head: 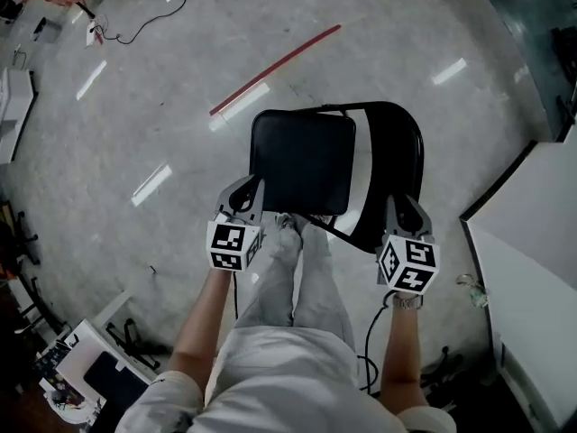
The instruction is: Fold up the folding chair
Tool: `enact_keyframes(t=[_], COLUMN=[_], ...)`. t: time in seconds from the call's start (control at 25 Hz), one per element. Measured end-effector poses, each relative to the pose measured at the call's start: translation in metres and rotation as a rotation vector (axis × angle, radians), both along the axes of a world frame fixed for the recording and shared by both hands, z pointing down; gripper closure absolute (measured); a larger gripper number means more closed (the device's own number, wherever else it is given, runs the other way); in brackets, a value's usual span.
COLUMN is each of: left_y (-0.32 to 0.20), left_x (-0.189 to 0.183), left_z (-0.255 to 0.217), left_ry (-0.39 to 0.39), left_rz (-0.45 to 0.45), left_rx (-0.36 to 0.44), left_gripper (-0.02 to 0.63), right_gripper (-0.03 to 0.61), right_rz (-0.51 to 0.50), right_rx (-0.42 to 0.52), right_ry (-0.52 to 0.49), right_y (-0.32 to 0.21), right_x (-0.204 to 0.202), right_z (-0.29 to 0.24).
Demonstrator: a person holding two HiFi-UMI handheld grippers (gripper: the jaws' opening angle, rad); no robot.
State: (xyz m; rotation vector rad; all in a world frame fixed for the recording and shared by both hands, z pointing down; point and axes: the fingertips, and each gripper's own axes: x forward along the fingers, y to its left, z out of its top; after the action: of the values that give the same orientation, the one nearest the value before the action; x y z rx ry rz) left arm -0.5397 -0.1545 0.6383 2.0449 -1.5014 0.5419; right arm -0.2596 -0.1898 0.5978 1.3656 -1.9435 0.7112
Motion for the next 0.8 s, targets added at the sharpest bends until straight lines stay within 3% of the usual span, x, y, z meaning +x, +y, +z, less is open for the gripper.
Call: enact_keyframes(t=[0.16,0.32,0.56,0.8], left_y=[-0.006,-0.003,0.011,0.021], left_x=[0.0,0.002,0.006,-0.015], left_z=[0.037,0.086,0.162,0.23], left_ry=[0.037,-0.016,0.016,0.07], left_rz=[0.006,0.023,0.042,-0.003], left_rx=[-0.055,-0.16,-0.295,-0.411], left_gripper=[0.601,0.551,0.448,0.367], right_gripper=[0.434,0.383,0.34,0.341], right_rz=[0.031,0.058,0.104,0.103], right_rx=[-0.006,-0.034,-0.159,-0.266], right_ry=[0.09,0.152,0.151,0.053], right_y=[0.0,-0.001,-0.009,-0.01], right_x=[0.023,0.052,0.088,0.083], right_z=[0.025,0.048,0.103,0.134])
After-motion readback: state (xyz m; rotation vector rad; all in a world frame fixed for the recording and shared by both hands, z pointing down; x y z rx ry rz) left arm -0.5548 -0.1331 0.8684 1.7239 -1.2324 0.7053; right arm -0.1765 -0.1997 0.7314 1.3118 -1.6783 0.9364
